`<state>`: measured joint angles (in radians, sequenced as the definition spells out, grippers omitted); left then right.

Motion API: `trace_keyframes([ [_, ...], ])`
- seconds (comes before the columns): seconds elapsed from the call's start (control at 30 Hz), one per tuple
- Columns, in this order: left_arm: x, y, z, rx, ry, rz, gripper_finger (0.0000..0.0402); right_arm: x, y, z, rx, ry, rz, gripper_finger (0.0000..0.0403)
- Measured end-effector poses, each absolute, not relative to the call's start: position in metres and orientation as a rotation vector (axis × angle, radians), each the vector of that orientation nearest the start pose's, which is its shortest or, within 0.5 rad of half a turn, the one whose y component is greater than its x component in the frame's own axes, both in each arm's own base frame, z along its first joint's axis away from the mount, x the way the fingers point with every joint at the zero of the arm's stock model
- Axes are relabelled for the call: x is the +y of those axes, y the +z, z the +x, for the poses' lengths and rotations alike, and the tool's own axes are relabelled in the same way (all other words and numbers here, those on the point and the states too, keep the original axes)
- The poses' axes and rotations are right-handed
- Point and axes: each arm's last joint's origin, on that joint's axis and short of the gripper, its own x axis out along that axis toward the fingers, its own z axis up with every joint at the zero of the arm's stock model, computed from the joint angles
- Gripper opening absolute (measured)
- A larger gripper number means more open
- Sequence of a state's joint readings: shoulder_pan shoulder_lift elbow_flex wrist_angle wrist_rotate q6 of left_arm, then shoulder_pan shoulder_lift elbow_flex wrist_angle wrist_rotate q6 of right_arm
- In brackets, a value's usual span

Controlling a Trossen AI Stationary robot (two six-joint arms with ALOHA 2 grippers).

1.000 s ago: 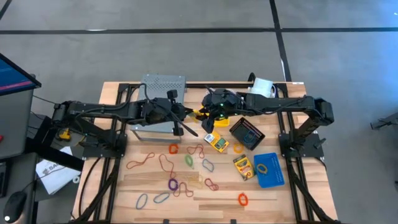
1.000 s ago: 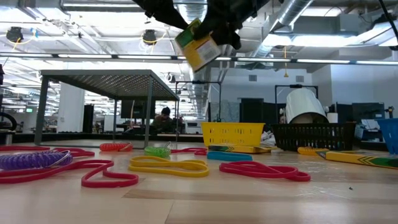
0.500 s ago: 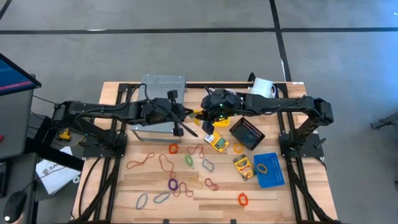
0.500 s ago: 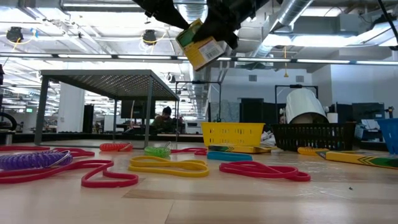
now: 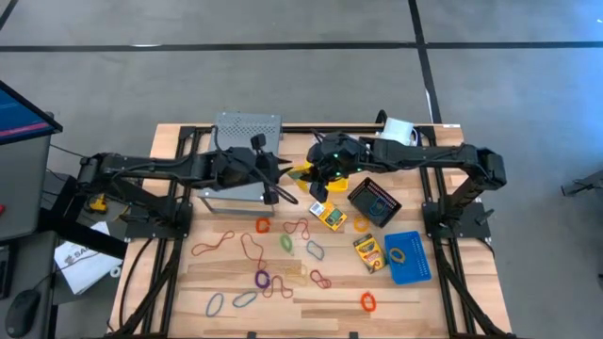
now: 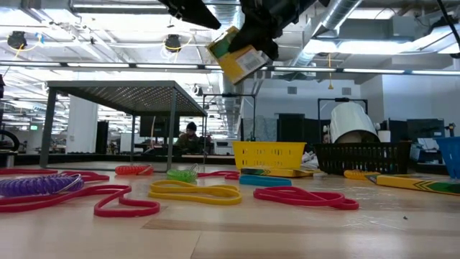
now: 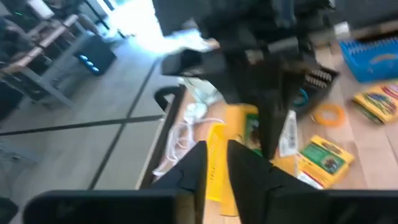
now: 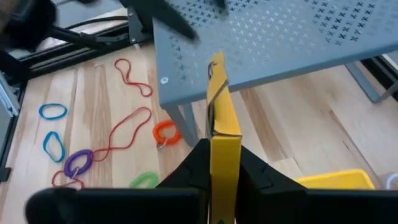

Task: Pick & Place Office Desk Supplies
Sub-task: Put the crayon box into the yellow bin

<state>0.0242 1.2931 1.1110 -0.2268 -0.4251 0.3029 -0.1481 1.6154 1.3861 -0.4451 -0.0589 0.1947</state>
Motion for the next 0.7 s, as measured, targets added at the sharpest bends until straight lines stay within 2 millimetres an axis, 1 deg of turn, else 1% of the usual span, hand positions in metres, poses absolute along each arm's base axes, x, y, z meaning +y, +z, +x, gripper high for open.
trace_keyframes([
  [0.07, 0.019, 0.34, 0.283, 0.442, 0.397, 0.372, 0.0084, -0.053, 0.311, 0.351, 0.679, -0.159, 0.26, 0.0027],
  [0.13, 0.019, 0.348, 0.276, 0.4, 0.407, 0.351, 0.0103, -0.053, 0.314, 0.35, 0.664, -0.158, 0.259, 0.0027],
  [0.23, 0.018, 0.362, 0.262, 0.328, 0.409, 0.264, 0.0127, -0.057, 0.315, 0.344, 0.699, -0.169, 0.255, 0.0027],
  [0.33, 0.015, 0.371, 0.25, 0.276, 0.326, 0.136, 0.0144, -0.063, 0.314, 0.336, 0.749, -0.193, 0.256, 0.0027],
  [0.43, 0.011, 0.373, 0.241, 0.263, 0.236, 0.04, 0.0151, -0.07, 0.31, 0.331, 0.806, -0.246, 0.231, 0.0027],
  [0.47, 0.009, 0.371, 0.239, 0.257, 0.215, 0.014, 0.0152, -0.072, 0.308, 0.328, 0.832, -0.269, 0.217, 0.0027],
  [0.53, 0.006, 0.36, 0.237, 0.258, 0.19, -0.017, 0.015, -0.076, 0.307, 0.326, 0.859, -0.315, 0.181, 0.0027],
  [0.63, -0.001, 0.341, 0.236, 0.202, 0.165, -0.063, 0.0145, -0.081, 0.305, 0.322, 0.888, -0.347, 0.159, 0.0027],
  [0.7, -0.005, 0.328, 0.236, 0.123, 0.146, -0.092, 0.0142, -0.084, 0.305, 0.321, 0.892, -0.371, 0.137, 0.0027],
])
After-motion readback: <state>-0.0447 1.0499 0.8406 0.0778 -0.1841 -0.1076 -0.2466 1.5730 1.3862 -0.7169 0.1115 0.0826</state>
